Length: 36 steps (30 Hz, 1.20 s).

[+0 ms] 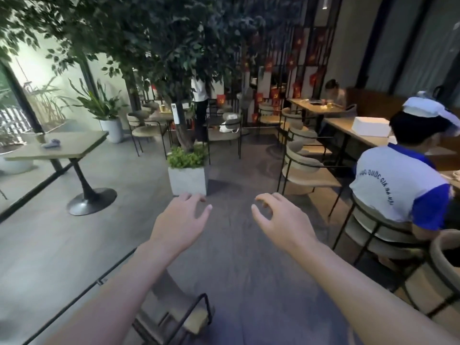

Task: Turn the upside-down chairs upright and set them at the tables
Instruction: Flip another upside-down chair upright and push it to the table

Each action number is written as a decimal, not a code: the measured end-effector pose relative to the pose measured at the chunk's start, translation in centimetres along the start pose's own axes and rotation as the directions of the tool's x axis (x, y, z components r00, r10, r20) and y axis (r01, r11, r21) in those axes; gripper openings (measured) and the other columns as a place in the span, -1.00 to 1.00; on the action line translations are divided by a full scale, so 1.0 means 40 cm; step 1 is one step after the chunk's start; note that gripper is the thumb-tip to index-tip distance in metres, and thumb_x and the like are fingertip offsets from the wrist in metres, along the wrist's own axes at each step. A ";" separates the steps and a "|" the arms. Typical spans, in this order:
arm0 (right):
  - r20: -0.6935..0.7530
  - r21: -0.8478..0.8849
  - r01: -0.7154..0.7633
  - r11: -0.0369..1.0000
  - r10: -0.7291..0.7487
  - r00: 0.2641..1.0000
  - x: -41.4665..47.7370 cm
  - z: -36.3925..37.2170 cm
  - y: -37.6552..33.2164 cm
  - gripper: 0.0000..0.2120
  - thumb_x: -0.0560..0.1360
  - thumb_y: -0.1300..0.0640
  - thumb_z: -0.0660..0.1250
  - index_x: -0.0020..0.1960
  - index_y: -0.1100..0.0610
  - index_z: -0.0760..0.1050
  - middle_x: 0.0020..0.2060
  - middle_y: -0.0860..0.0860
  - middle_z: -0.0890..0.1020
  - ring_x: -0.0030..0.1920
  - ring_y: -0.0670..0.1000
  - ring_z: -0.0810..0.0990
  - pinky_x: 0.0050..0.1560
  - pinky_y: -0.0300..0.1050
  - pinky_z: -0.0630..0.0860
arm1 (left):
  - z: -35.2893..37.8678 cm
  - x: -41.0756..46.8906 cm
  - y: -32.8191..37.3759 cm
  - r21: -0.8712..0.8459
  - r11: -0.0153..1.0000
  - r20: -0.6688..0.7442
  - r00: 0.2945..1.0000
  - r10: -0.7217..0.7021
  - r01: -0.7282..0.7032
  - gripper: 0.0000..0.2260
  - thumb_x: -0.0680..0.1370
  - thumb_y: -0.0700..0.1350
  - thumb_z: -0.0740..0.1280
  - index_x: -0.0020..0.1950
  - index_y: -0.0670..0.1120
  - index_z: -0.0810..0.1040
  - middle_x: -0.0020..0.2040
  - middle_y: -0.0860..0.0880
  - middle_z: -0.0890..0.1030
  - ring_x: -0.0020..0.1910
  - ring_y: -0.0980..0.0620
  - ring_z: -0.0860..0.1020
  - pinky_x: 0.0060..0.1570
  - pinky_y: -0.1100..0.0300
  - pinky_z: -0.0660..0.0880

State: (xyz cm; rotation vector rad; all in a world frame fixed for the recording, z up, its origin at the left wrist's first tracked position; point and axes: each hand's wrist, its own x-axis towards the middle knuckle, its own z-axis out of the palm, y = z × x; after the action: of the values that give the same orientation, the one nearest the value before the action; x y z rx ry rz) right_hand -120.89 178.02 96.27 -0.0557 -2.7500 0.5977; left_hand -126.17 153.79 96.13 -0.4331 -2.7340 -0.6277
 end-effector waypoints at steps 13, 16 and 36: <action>0.140 0.185 0.411 0.893 -0.438 0.888 0.781 0.155 0.124 -0.60 0.63 -0.23 0.15 0.37 -0.10 0.49 0.10 -0.20 0.53 0.04 -0.09 0.56 -0.08 -0.06 0.52 | 0.161 0.476 -0.032 0.170 0.894 -0.159 0.906 -0.391 0.416 -0.69 0.65 0.18 0.17 0.27 0.06 0.52 0.25 0.08 0.52 0.20 0.00 0.52 0.08 0.06 0.49; 0.191 0.234 0.488 0.841 -0.532 0.825 0.934 0.228 0.082 -0.61 0.63 -0.24 0.14 0.37 -0.12 0.48 0.14 -0.18 0.54 0.09 -0.10 0.54 -0.08 -0.06 0.50 | 0.159 0.570 -0.067 0.186 0.843 -0.222 0.857 -0.465 0.505 -0.67 0.64 0.20 0.15 0.29 0.08 0.50 0.26 0.11 0.50 0.28 0.03 0.46 0.10 0.00 0.51; 0.135 0.607 0.743 0.283 -0.958 0.254 1.620 0.734 -0.330 -0.68 0.59 -0.21 0.23 0.24 -0.13 0.57 0.09 -0.17 0.60 0.08 -0.08 0.60 0.06 -0.02 0.55 | 0.279 1.048 -0.425 0.142 0.310 -0.566 0.334 -0.754 0.940 -0.65 0.64 0.19 0.17 0.31 0.05 0.49 0.28 0.05 0.49 0.29 -0.02 0.44 0.04 -0.01 0.50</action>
State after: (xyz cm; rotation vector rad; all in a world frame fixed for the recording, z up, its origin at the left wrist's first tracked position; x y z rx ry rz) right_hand -191.27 161.16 96.24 1.9099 -2.3155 0.8846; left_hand -172.77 153.59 95.08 1.3097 -2.3345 -0.1773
